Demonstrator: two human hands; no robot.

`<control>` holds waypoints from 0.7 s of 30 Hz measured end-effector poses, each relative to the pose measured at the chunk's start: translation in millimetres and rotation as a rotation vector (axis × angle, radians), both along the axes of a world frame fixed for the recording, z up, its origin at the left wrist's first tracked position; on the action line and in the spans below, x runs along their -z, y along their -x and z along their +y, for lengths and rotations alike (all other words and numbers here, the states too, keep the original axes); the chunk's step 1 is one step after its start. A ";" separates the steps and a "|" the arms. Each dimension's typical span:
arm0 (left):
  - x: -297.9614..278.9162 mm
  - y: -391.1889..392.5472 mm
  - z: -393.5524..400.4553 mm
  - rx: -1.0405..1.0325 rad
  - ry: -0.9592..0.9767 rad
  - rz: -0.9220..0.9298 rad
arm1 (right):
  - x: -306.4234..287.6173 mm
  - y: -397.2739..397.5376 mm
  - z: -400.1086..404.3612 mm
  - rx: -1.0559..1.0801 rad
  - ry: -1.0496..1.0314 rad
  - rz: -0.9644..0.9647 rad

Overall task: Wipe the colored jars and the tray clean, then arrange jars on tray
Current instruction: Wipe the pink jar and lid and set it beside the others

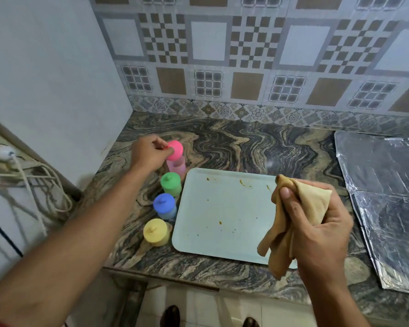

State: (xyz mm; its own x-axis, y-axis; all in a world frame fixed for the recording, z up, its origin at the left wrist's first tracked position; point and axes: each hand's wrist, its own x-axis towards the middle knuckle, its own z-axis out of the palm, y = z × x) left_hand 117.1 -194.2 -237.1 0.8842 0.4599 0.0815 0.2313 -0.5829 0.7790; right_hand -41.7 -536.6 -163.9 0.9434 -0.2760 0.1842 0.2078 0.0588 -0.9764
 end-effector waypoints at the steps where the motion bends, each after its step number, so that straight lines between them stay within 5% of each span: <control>1: 6.9 -7.2 5.5 -0.001 -0.031 0.039 | 0.3 0.8 0.9 -0.008 -0.006 -0.001; 21: 46.8 -50.2 10.1 0.101 -0.256 0.344 | 14.6 -5.1 3.6 0.027 0.071 0.085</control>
